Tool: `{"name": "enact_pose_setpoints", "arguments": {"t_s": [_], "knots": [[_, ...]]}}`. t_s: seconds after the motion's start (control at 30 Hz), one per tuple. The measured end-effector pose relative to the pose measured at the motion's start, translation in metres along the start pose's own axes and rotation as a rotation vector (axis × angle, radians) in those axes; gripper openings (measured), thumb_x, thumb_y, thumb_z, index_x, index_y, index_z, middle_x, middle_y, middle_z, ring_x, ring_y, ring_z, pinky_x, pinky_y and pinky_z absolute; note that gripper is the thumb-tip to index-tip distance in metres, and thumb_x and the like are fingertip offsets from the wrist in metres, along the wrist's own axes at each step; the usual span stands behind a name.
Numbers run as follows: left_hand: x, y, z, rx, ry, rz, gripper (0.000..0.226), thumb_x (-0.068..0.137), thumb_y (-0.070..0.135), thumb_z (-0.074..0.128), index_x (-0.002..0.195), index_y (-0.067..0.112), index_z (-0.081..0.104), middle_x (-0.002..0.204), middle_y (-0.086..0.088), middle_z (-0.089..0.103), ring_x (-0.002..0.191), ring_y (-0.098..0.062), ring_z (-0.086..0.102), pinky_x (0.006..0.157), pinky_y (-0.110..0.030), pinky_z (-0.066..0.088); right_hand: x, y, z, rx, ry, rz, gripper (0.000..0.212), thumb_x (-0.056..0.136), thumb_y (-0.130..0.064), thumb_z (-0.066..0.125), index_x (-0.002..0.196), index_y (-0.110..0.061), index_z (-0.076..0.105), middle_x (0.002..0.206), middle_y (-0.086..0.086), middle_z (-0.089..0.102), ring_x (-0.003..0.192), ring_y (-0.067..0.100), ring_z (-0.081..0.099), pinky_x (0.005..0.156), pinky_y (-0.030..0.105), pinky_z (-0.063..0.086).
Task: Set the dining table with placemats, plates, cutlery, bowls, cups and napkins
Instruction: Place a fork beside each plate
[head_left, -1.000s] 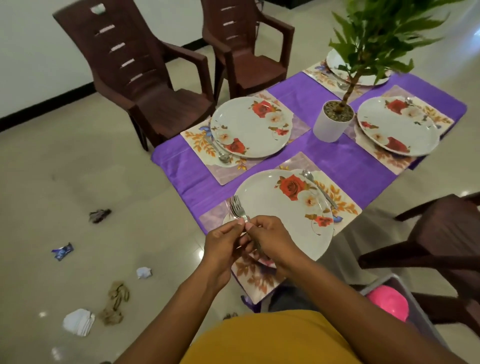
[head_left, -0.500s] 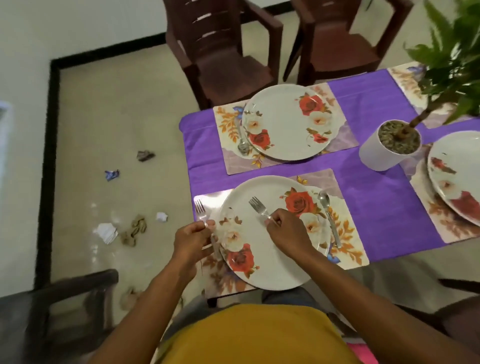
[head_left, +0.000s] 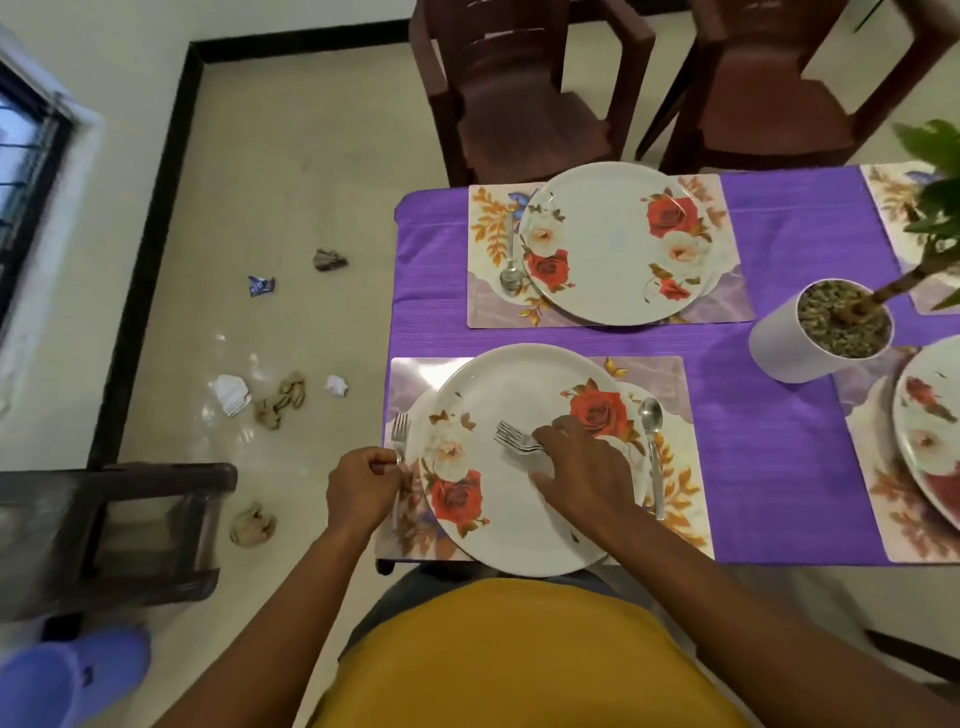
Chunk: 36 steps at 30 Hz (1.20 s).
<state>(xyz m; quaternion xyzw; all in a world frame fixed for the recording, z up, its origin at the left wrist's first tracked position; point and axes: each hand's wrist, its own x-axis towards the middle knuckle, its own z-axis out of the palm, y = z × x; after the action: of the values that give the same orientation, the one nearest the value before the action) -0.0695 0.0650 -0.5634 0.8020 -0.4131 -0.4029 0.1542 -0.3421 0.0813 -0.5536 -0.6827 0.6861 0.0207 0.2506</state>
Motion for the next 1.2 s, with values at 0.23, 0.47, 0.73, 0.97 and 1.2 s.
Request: {"name": "enact_pose_setpoints", "arguments": {"t_s": [0.23, 0.47, 0.73, 0.97, 1.2], "knots": [[0.007, -0.005, 0.005, 0.034, 0.039, 0.023, 0.01, 0.086, 0.015, 0.078, 0.091, 0.022, 0.075, 0.081, 0.01, 0.07, 0.079, -0.008, 0.065, 0.068, -0.025, 0.046, -0.003, 0.004, 0.007, -0.124, -0.084, -0.047, 0.068, 0.082, -0.055, 0.075, 0.14, -0.031, 0.048, 0.168, 0.014, 0.022, 0.1, 0.033, 0.07, 0.062, 0.028, 0.044], [0.01, -0.006, 0.009, 0.129, 0.096, 0.083, 0.008, 0.086, 0.018, 0.079, 0.092, 0.019, 0.073, 0.081, 0.007, 0.069, 0.077, -0.014, 0.063, 0.063, -0.023, 0.04, 0.0, 0.005, 0.006, -0.159, -0.096, -0.085, 0.073, 0.082, -0.057, 0.077, 0.143, -0.03, 0.047, 0.168, 0.018, 0.022, 0.095, 0.034, 0.071, 0.061, 0.029, 0.042], [0.009, -0.004, 0.011, 0.208, 0.17, 0.134, 0.016, 0.087, 0.024, 0.08, 0.099, 0.019, 0.072, 0.089, 0.002, 0.072, 0.081, -0.019, 0.066, 0.068, -0.026, 0.043, 0.0, 0.006, 0.005, -0.174, -0.112, -0.099, 0.074, 0.085, -0.058, 0.074, 0.146, -0.03, 0.043, 0.168, 0.018, 0.019, 0.097, 0.032, 0.071, 0.061, 0.027, 0.041], [0.007, 0.001, 0.013, 0.233, 0.208, 0.115, 0.02, 0.087, 0.025, 0.08, 0.104, 0.016, 0.074, 0.096, -0.001, 0.074, 0.08, -0.015, 0.06, 0.07, -0.029, 0.043, 0.0, 0.007, 0.005, -0.171, -0.12, -0.109, 0.073, 0.085, -0.057, 0.074, 0.145, -0.029, 0.043, 0.168, 0.019, 0.019, 0.098, 0.033, 0.07, 0.062, 0.028, 0.039], [0.011, 0.0, 0.015, 0.212, 0.189, 0.121, 0.015, 0.087, 0.02, 0.077, 0.101, 0.016, 0.075, 0.094, -0.003, 0.075, 0.081, -0.019, 0.063, 0.072, -0.03, 0.047, 0.001, 0.008, 0.005, -0.175, -0.119, -0.121, 0.073, 0.087, -0.057, 0.072, 0.146, -0.03, 0.041, 0.169, 0.018, 0.017, 0.098, 0.032, 0.07, 0.062, 0.026, 0.039]]}}
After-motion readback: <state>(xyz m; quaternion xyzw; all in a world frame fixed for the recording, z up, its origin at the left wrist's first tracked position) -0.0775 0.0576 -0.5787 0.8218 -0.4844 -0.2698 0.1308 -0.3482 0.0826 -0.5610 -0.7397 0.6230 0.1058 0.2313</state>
